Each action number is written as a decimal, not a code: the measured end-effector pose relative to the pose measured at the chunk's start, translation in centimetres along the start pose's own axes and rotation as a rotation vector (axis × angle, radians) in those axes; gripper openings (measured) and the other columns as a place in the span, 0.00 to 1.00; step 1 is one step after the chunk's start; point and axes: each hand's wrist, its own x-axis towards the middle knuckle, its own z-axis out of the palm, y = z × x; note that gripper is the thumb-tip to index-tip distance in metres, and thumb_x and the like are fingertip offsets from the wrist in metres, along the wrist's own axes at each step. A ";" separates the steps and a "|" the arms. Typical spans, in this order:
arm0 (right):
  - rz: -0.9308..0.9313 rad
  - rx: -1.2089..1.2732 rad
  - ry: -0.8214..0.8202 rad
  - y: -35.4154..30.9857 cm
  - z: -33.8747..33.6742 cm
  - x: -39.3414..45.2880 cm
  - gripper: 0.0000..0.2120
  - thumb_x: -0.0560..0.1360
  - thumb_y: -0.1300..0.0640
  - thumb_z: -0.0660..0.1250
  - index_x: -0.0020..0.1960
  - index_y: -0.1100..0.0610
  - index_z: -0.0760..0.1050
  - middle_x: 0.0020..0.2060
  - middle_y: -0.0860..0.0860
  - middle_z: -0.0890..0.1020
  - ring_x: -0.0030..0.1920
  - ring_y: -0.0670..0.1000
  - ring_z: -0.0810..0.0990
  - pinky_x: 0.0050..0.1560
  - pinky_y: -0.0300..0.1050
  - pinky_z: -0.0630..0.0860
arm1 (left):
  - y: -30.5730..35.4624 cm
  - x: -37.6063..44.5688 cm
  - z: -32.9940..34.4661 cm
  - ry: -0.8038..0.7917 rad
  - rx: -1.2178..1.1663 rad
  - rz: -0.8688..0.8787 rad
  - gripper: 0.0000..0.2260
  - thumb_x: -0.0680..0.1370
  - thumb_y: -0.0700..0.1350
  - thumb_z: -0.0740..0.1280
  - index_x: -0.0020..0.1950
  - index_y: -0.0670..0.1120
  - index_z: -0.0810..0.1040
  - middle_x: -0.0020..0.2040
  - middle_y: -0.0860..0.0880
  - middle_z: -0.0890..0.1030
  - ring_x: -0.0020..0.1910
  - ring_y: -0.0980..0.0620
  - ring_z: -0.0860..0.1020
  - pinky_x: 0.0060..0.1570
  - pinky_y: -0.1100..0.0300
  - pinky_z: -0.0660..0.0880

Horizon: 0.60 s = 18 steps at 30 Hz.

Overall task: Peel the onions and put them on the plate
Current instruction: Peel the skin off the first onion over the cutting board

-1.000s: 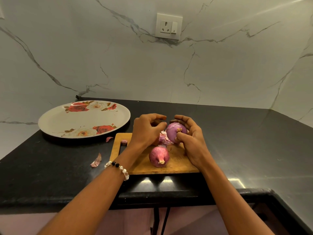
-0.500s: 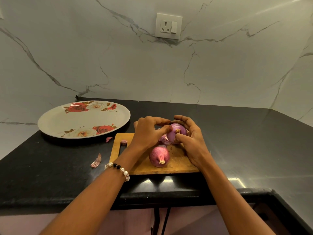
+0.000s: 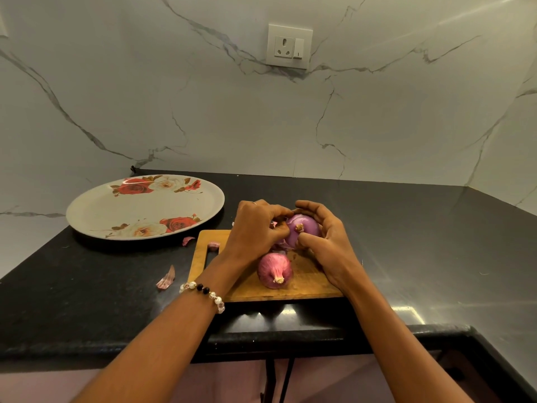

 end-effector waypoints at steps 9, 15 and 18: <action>-0.018 -0.002 -0.035 0.1 0.0 0.0 0.27 0.70 0.74 0.69 0.64 0.53 0.73 0.60 0.52 0.78 0.59 0.55 0.81 0.54 0.55 0.82 | 0.2 0.1 -0.1 0.052 -0.087 -0.081 0.12 0.73 0.39 0.72 0.55 0.41 0.82 0.49 0.44 0.84 0.44 0.55 0.78 0.47 0.67 0.75; -0.038 -0.032 -0.054 -0.1 0.0 -0.1 0.28 0.70 0.74 0.70 0.65 0.54 0.73 0.60 0.51 0.78 0.58 0.53 0.81 0.53 0.51 0.83 | 0.3 0.1 -0.2 0.060 -0.131 -0.159 0.10 0.73 0.40 0.72 0.54 0.42 0.82 0.48 0.46 0.84 0.42 0.56 0.79 0.43 0.73 0.75; -0.046 -0.057 -0.059 0.1 -0.1 -0.1 0.28 0.68 0.70 0.71 0.65 0.54 0.73 0.59 0.50 0.78 0.58 0.52 0.81 0.53 0.50 0.83 | 0.4 0.0 -0.2 0.067 -0.150 -0.202 0.09 0.73 0.39 0.72 0.53 0.42 0.83 0.46 0.46 0.84 0.39 0.58 0.79 0.41 0.75 0.75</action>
